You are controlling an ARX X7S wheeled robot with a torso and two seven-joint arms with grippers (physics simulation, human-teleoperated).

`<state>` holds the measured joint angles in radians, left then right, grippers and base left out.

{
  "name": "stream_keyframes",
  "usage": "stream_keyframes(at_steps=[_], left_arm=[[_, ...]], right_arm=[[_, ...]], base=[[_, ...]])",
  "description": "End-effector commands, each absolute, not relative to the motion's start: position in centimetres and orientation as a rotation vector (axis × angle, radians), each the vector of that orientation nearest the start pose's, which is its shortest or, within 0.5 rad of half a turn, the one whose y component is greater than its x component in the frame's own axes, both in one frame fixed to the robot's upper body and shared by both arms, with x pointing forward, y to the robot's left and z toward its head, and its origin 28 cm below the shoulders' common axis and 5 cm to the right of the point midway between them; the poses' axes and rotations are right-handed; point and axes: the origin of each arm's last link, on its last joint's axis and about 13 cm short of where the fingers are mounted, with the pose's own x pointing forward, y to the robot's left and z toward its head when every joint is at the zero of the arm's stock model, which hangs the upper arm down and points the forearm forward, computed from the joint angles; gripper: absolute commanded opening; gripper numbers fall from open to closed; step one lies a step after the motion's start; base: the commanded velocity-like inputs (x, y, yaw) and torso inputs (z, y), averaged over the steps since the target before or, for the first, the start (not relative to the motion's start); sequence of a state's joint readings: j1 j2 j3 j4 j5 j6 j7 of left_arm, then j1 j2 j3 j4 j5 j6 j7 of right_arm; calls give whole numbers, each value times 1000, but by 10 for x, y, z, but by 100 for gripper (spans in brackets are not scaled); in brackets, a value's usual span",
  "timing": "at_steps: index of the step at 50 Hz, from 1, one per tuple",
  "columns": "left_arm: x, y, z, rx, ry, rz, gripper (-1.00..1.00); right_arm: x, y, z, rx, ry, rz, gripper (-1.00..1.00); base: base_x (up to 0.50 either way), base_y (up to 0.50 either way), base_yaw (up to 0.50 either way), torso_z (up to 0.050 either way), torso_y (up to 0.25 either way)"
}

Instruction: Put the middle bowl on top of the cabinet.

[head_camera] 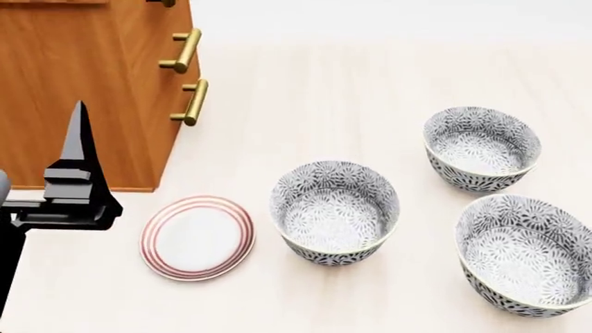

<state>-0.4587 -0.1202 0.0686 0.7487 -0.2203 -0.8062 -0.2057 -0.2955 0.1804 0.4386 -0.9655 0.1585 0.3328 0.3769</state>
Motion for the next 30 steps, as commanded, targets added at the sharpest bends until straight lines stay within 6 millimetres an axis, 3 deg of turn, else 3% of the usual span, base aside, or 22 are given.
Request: stream_keyframes(at_steps=[1, 18, 30], left_arm=[[235, 200, 208, -28, -379, -20, 100], [234, 200, 209, -35, -379, -15, 100], [234, 198, 208, -35, -376, -19, 100]], right_arm=[[116, -174, 159, -147, -431, -603, 100], [114, -175, 160, -185, -416, -627, 100], [113, -173, 161, -187, -442, -591, 100]], base=[[500, 0, 0, 0, 0], [499, 0, 0, 0, 0], [37, 0, 0, 0, 0]])
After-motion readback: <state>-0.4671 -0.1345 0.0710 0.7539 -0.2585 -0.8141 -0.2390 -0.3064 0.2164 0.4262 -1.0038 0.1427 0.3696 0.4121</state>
